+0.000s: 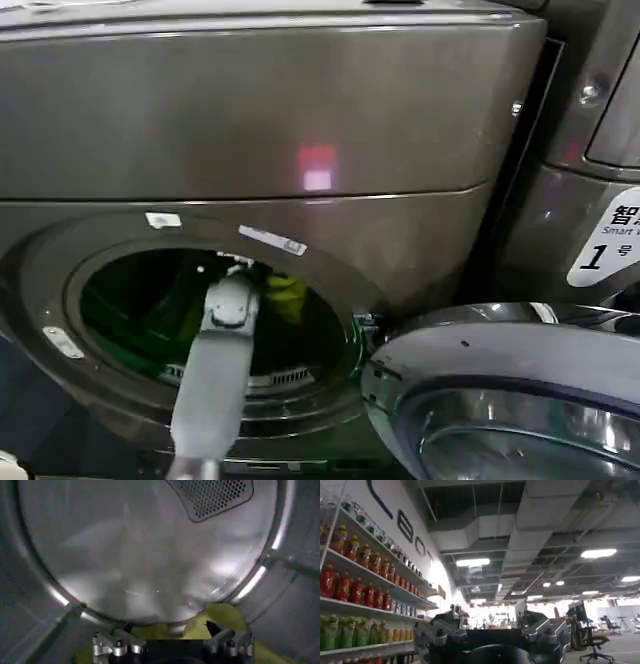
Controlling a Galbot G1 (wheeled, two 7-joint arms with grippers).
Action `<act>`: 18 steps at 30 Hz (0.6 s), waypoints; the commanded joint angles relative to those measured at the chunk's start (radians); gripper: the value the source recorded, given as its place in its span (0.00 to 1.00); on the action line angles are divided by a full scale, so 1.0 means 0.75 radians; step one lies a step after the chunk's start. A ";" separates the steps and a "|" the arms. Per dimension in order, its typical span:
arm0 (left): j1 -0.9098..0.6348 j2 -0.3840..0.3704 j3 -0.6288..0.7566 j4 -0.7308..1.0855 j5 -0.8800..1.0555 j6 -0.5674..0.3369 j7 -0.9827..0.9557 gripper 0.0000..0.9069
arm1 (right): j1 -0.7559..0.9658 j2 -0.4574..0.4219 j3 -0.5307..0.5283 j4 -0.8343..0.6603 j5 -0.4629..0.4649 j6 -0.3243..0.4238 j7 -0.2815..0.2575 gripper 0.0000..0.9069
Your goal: Grasp the clothes from the dryer.
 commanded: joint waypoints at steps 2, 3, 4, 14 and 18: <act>-0.182 0.015 -0.086 0.181 0.678 -0.628 0.763 1.00 | 0.003 0.002 -0.005 -0.003 -0.006 0.004 0.000 1.00; -0.198 0.019 -0.083 0.200 0.656 -0.630 0.797 1.00 | 0.004 0.002 -0.006 -0.004 -0.007 0.006 -0.001 1.00; -0.220 0.027 -0.079 0.228 0.649 -0.625 0.809 1.00 | 0.006 0.003 -0.009 -0.006 -0.010 0.007 -0.001 1.00; -0.318 0.073 -0.030 0.333 0.473 -0.606 0.993 1.00 | 0.023 0.024 -0.047 -0.001 -0.032 0.023 -0.004 1.00; -0.339 0.073 -0.031 0.385 0.411 -0.594 0.992 1.00 | 0.022 0.013 -0.045 -0.012 -0.035 0.026 -0.004 1.00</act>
